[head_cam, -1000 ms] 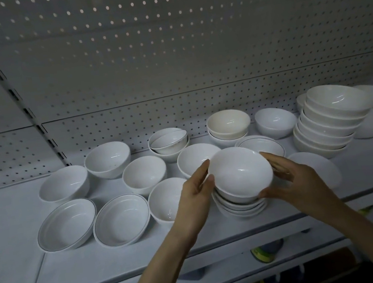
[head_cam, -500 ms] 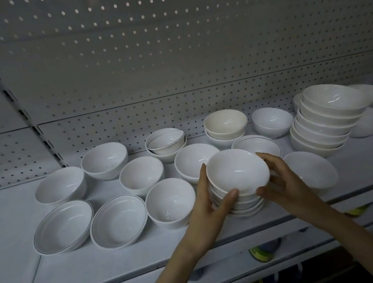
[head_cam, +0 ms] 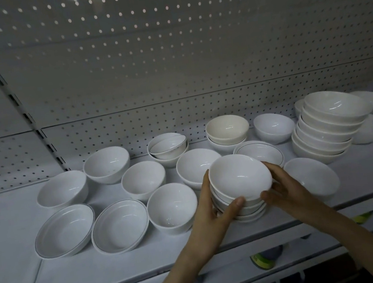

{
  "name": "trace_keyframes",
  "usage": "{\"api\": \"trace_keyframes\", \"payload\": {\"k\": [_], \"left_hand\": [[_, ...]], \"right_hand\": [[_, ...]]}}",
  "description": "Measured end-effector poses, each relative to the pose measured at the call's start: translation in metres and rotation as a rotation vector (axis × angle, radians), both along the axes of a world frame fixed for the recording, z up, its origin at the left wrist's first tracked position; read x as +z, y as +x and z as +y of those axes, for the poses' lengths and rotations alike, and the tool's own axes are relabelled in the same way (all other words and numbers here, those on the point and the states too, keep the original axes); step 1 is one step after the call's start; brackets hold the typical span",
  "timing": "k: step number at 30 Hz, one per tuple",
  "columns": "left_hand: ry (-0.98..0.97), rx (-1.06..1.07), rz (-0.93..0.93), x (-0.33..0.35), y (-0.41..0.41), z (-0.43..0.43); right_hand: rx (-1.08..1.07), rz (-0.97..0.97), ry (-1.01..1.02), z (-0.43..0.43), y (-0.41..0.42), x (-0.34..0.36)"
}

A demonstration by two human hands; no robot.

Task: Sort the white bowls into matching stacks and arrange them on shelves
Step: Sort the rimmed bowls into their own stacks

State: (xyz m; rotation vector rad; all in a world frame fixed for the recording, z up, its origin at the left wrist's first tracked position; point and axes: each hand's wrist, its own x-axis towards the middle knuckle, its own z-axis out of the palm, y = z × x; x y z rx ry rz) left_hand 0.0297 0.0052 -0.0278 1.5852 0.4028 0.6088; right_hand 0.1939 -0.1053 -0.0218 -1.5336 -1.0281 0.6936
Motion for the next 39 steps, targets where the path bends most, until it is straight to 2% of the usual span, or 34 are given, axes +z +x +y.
{"api": "trace_keyframes", "payload": {"k": [4, 6, 11, 17, 22, 28, 32, 39], "left_hand": [[0.001, -0.025, 0.044, 0.006, -0.009, 0.005], [0.005, 0.061, 0.072, 0.01, -0.02, 0.011], [0.203, 0.344, 0.122, 0.023, -0.052, 0.054], [0.283, 0.514, 0.515, 0.014, -0.082, 0.123], [0.219, 0.506, 0.666, 0.003, -0.088, 0.151], [0.226, 0.47, 0.69, 0.003, -0.077, 0.171], [0.129, 0.455, 0.656, 0.003, -0.073, 0.181], [0.176, 0.424, 0.659, 0.006, -0.072, 0.188]], "right_hand": [[-0.026, -0.006, -0.021, 0.006, 0.02, 0.016], [-0.056, -0.076, -0.013, 0.013, 0.027, 0.032], [0.006, -0.263, -0.087, 0.06, 0.032, 0.066], [0.196, -0.418, -0.312, 0.128, 0.04, 0.066], [0.335, -0.682, -0.364, 0.174, 0.034, 0.064], [0.479, -0.826, -0.479, 0.217, 0.017, 0.055], [0.555, -0.913, -0.505, 0.234, 0.013, 0.048], [0.499, -0.864, -0.422, 0.243, 0.015, 0.04]]}}
